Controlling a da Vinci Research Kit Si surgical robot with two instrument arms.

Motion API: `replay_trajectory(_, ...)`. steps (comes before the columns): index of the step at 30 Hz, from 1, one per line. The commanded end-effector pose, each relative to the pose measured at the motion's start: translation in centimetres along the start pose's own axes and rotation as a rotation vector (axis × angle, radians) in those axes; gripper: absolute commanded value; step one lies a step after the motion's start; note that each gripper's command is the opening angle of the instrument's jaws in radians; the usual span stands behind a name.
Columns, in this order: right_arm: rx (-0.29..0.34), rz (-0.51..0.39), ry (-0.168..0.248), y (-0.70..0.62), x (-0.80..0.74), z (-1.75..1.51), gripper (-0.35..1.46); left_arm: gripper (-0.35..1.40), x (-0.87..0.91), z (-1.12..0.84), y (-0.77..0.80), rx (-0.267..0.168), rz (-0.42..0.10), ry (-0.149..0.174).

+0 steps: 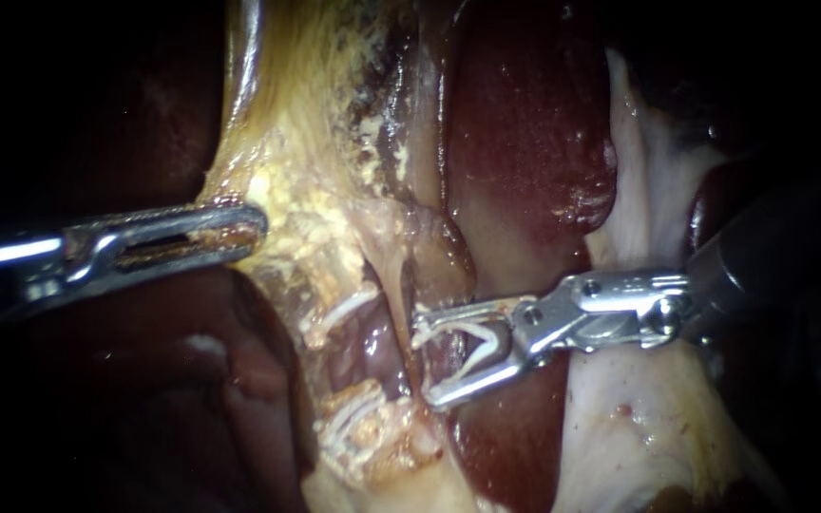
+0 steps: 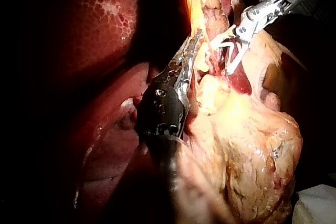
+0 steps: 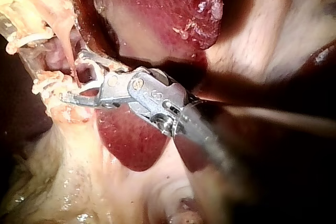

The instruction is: Clipping first clip right tube

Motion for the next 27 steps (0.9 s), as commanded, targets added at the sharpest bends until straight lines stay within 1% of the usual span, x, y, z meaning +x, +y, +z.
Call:
replay_trajectory(1, 0.008, 0.002, -0.001, -0.01, 0.02, 0.03, 0.58, -0.35, 0.00, 0.00, 0.00, -0.001, 0.001, 0.000)
replay_trajectory(3, 0.034, 0.012, 0.016, -0.02, 0.06, 0.07, 0.57, -0.35, 0.00, 0.00, 0.00, -0.001, 0.001, 0.000)
replay_trajectory(4, 0.048, 0.020, 0.031, -0.02, 0.08, 0.08, 0.57, -0.35, 0.00, 0.00, 0.00, 0.000, 0.001, 0.000)
replay_trajectory(7, 0.119, 0.052, 0.091, -0.09, 0.15, 0.15, 0.55, -0.35, 0.00, 0.01, 0.01, 0.000, 0.001, 0.000)
replay_trajectory(9, 0.151, 0.067, 0.104, -0.13, 0.19, 0.20, 0.55, -0.35, 0.00, 0.01, 0.01, 0.000, 0.001, 0.000)
replay_trajectory(10, 0.167, 0.074, 0.106, -0.16, 0.20, 0.22, 0.54, -0.35, 0.00, 0.01, 0.01, 0.000, 0.001, 0.000)
replay_trajectory(12, 0.199, 0.080, 0.096, -0.20, 0.22, 0.27, 0.52, -0.35, 0.00, 0.02, 0.02, 0.000, 0.001, 0.000)
replay_trajectory(14, 0.225, 0.087, 0.087, -0.23, 0.21, 0.31, 0.51, -0.35, 0.01, 0.02, 0.04, 0.000, 0.002, 0.000)
replay_trajectory(17, 0.260, 0.093, 0.071, -0.26, 0.12, 0.35, 0.46, -0.35, 0.02, 0.04, 0.05, 0.000, 0.003, -0.001)
replay_trajectory(19, 0.279, 0.104, 0.059, -0.27, 0.04, 0.40, 0.44, -0.35, 0.03, 0.05, 0.06, 0.000, 0.003, -0.001)
replay_trajectory(24, 0.289, 0.107, 0.045, -0.25, -0.15, 0.53, 0.41, -0.35, 0.05, 0.08, 0.09, -0.001, 0.005, -0.002)
replay_trajectory(27, 0.289, 0.103, 0.043, -0.23, -0.22, 0.55, 0.39, -0.35, 0.07, 0.10, 0.10, -0.004, 0.006, -0.005)
